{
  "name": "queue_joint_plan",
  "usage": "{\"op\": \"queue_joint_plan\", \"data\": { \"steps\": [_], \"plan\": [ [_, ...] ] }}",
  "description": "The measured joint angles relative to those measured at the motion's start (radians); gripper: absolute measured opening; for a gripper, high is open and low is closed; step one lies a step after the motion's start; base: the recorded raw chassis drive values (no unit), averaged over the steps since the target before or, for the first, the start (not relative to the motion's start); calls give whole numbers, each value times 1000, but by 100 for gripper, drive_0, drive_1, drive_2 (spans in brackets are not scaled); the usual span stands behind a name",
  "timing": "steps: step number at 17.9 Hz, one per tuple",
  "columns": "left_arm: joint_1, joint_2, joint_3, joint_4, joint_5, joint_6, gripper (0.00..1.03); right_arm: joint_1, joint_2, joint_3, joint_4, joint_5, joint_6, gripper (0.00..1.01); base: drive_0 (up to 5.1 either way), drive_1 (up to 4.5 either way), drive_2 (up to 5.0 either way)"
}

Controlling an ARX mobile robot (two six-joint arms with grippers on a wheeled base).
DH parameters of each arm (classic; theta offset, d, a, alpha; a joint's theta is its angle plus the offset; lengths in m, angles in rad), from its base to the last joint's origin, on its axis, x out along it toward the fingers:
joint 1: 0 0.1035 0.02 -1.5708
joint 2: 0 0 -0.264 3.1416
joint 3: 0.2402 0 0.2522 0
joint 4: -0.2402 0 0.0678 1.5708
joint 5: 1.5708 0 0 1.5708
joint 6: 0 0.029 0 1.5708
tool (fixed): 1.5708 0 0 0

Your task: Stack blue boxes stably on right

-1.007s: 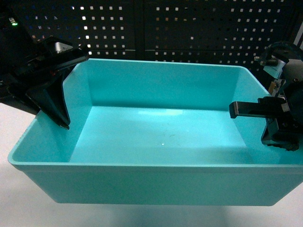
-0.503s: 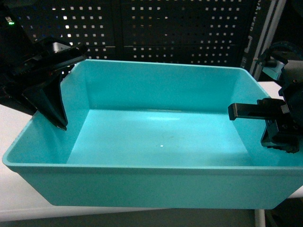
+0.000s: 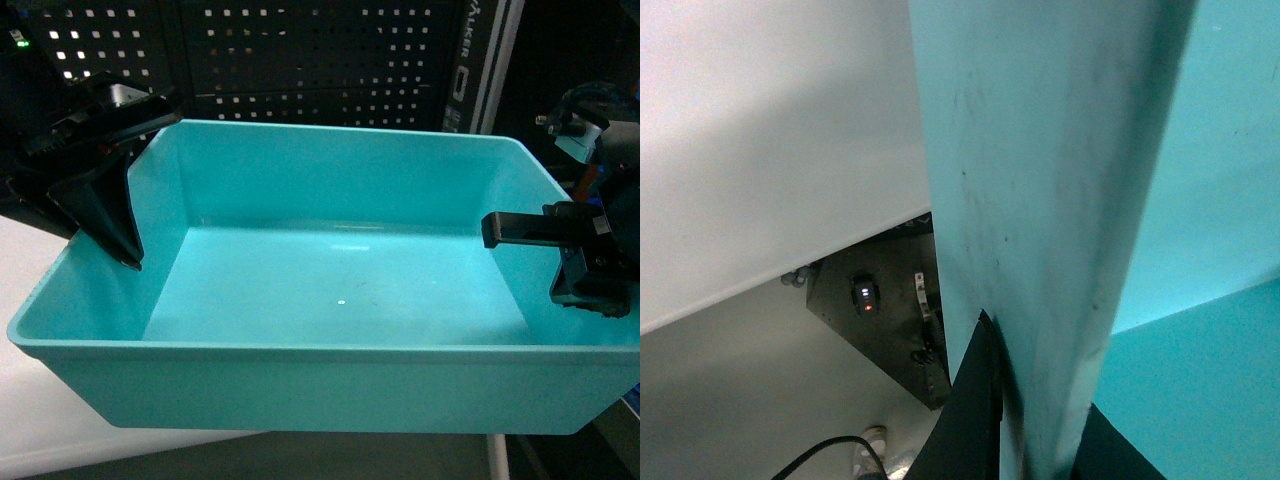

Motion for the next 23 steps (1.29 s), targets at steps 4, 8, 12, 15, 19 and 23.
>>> {"op": "queue_joint_plan", "data": {
  "steps": [4,8,12,15,19,23],
  "plan": [
    [2,0,0,0,1,0,2,0,1,0,1,0,0,2,311,-548,-194],
    [2,0,0,0,1,0,2,0,2,0,1,0,0,2,288,-571,-211],
    [2,0,0,0,2,0,2,-1,2,0,0,0,0,2,274,-530,-179],
    [-5,0,1,0,1,0,2,-3,2,0,-6,0,0,2,-145,-145,-145],
    [-7,0,1,0,-2,0,2,-2,1,0,-2,2,0,2,-139,-139,-139],
    [-2,0,1,0,0,0,2,-1,2,0,-2,1,0,2,-168,-168,-168]
  ]
}}
